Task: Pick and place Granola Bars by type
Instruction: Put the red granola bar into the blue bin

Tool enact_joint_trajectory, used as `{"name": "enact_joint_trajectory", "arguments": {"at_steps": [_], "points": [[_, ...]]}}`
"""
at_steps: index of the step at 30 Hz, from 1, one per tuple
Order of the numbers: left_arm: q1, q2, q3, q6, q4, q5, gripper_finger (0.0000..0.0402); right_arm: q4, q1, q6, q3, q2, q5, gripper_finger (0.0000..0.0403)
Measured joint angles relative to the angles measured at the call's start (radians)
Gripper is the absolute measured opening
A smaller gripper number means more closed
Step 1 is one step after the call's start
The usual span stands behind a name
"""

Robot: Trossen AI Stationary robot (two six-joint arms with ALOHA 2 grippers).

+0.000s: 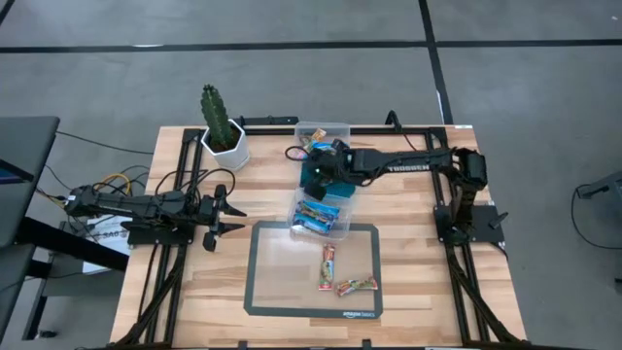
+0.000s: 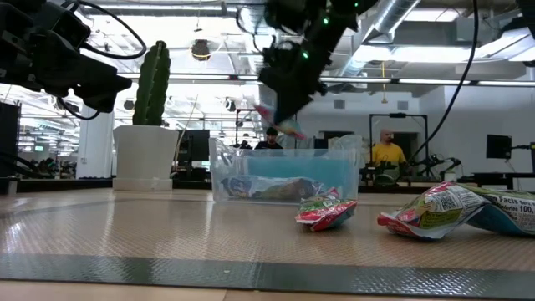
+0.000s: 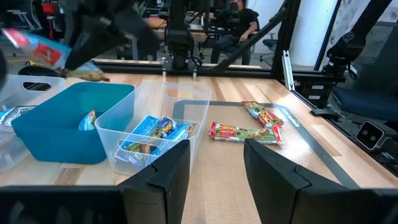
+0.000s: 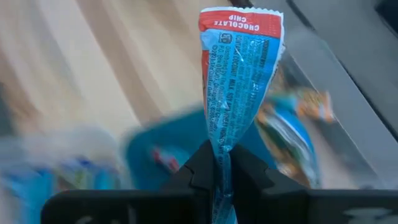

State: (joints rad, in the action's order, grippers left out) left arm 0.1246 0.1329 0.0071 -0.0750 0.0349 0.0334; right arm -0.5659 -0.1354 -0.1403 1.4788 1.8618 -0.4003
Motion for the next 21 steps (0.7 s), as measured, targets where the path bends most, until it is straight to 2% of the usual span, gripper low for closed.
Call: {"name": "enact_joint_trajectory", "arguments": {"at_steps": [5, 15, 21], "points": [[0.0, 0.0, 0.0, 0.0, 0.0, 0.0, 0.0144, -0.102, -0.033, 0.018, 0.0, 0.0, 0.0, 0.0026], [0.0, 0.0, 0.0, 0.0, 0.0, 0.0, 0.0144, -0.124, -0.032, 0.044, 0.0, 0.0, 0.009, 0.0027], [0.0, 0.0, 0.0, 0.0, 0.0, 0.0, 0.0144, -0.171, -0.033, 0.044, 0.0, 0.0, 0.009, 0.0063]]}}
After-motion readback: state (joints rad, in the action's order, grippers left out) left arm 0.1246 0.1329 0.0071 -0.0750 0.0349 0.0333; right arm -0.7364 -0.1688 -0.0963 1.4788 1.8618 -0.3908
